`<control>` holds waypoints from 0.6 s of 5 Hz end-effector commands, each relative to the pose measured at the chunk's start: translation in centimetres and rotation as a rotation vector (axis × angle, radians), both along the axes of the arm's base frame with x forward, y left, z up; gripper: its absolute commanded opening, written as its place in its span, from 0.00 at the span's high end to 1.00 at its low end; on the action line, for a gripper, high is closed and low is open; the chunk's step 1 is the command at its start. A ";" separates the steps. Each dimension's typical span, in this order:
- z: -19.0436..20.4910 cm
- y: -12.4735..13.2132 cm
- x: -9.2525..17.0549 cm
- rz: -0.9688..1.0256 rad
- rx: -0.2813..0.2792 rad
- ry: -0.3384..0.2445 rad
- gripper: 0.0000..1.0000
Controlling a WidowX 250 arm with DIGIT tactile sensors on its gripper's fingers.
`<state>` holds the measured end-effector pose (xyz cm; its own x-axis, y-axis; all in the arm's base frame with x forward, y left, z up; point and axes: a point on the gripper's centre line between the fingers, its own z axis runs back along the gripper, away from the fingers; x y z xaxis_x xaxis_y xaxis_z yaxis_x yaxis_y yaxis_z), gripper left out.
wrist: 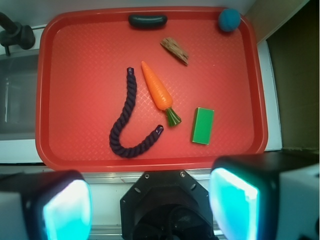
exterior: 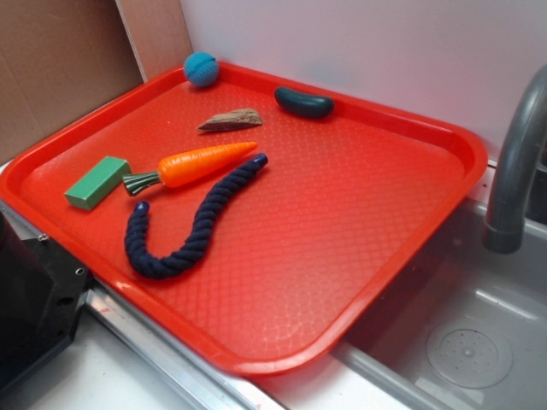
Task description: Grab the blue rope.
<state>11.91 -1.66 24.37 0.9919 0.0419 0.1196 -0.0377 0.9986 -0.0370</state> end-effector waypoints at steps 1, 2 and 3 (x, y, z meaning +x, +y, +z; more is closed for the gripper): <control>0.0 0.0 0.0 0.000 0.000 0.000 0.00; -5.0 1.6 1.3 0.098 0.095 0.051 0.00; -10.1 1.1 2.8 0.117 -0.022 0.017 0.00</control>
<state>14.33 -0.52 13.59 0.9829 0.1609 0.0893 -0.1563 0.9861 -0.0554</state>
